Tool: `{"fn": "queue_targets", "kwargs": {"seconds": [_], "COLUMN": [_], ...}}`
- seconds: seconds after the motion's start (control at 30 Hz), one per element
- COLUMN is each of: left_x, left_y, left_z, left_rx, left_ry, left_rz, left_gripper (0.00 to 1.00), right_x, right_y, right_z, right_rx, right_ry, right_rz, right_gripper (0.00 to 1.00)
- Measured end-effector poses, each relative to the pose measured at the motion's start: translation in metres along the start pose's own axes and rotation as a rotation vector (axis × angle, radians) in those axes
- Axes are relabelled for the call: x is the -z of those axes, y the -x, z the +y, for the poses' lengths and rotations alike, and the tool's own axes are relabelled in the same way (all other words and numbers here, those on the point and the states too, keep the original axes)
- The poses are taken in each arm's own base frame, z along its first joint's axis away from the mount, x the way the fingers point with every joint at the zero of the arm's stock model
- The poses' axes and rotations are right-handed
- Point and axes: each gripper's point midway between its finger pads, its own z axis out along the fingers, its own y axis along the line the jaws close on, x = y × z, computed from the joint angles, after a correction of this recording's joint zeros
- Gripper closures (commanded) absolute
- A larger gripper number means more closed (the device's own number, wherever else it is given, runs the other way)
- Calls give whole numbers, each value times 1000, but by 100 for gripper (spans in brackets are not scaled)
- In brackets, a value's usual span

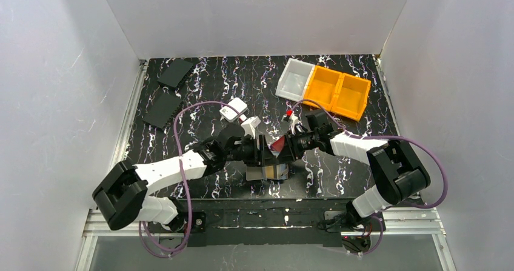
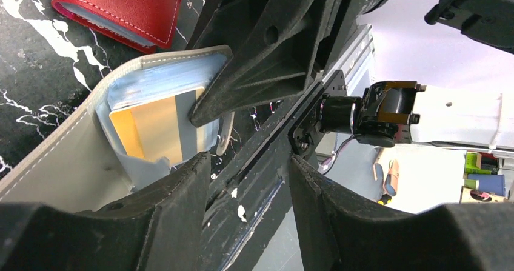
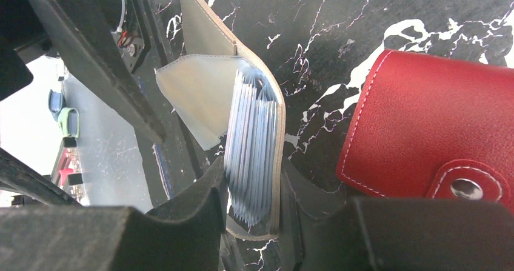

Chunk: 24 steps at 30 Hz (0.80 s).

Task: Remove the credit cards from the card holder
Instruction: Place the card holder at the center of the board.

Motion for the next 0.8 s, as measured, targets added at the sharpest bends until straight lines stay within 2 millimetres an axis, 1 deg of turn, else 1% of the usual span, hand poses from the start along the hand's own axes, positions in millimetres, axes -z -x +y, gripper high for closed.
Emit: {"fn": "queue_targets", "kwargs": {"seconds": [0.17,0.23,0.33,0.47,0.53,0.63,0.8], "left_x": [-12,-16,-17,-13,-12,-12,-20], "left_y": [-1,-2,-8,-26,-29,-26,-24], "left_z": [6,12,31,67,76,78,80], "left_rx": [9,12,27,57,64,49,-6], "left_ry": [4,19,66,165,193,196,179], "left_rz": [7,5,-6,0,-3,-15,0], "left_gripper": [60,60,60,59,58,57,57], "right_x": [0,0,0,0,0,0,0], "right_y": [0,0,0,0,0,0,0], "right_z": [0,0,0,0,-1,-1,-4], "right_rx": [4,4,4,6,6,6,0], "right_ry": [0,0,0,0,-2,-4,-24], "right_rz": [0,0,1,1,0,0,5], "right_gripper": [94,94,94,93,91,80,51]}}
